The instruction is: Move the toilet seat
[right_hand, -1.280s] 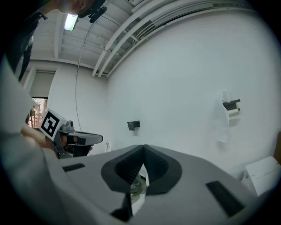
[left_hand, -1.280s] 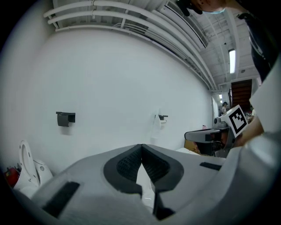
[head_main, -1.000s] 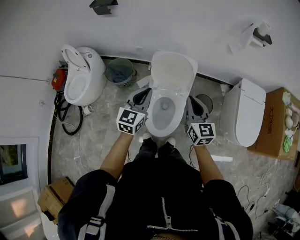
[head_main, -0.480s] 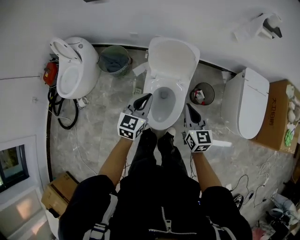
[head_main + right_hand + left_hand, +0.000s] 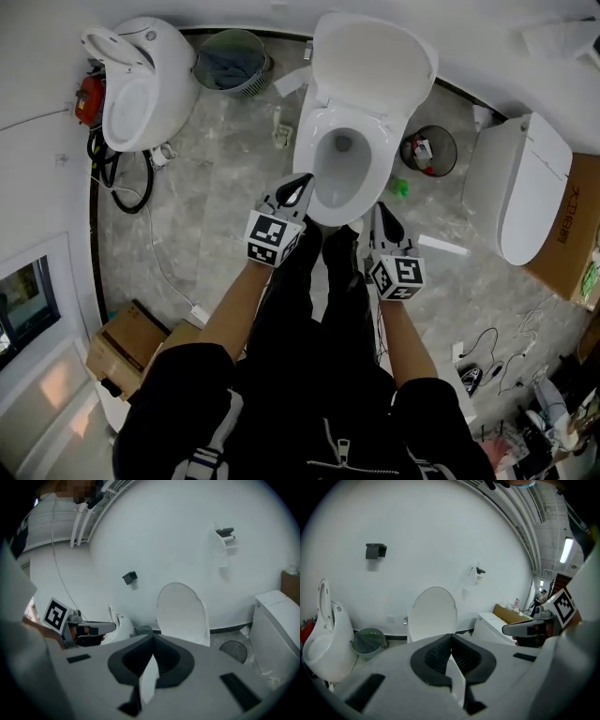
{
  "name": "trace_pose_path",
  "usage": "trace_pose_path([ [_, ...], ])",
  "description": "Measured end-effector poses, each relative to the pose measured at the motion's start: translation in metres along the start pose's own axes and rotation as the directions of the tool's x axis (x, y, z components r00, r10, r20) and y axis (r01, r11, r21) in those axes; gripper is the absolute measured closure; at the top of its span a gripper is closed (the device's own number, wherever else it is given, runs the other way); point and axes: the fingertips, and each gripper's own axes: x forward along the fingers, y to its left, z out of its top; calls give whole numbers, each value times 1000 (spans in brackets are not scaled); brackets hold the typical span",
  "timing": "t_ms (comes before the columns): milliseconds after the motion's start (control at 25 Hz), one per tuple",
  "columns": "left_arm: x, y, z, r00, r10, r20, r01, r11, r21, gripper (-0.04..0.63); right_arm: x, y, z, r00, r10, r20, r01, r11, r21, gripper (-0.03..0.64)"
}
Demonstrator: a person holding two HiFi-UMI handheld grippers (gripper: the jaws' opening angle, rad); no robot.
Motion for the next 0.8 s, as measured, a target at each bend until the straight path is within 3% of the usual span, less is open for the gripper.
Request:
trace_pose_path([
  [200,21,24,-59,994,32,-104,-37,998,-55,579,27,-11,-47,998,18,-64,-11,994,106,567],
  [280,32,27,-86,989,7,-150,-23,994,-110,441,37,-21,-72,993,9,-118,8,990,143,537],
  [400,44,35,-128,979,-8,-203,-29,983,-180,399,51,-33,-110,982,2,-187,34,981,192,506],
  [520,54,50,-177,967,-2,-256,-74,954,-289,337,62,-50,-150,969,-17,-245,80,965,250,464],
  [640,61,56,-234,941,-10,-339,-116,930,-349,310,66,-66,-193,948,-29,-317,131,943,305,425],
  [800,69,62,-301,904,-39,-426,-176,873,-455,293,74,-81,-248,908,-6,-419,153,935,319,378],
])
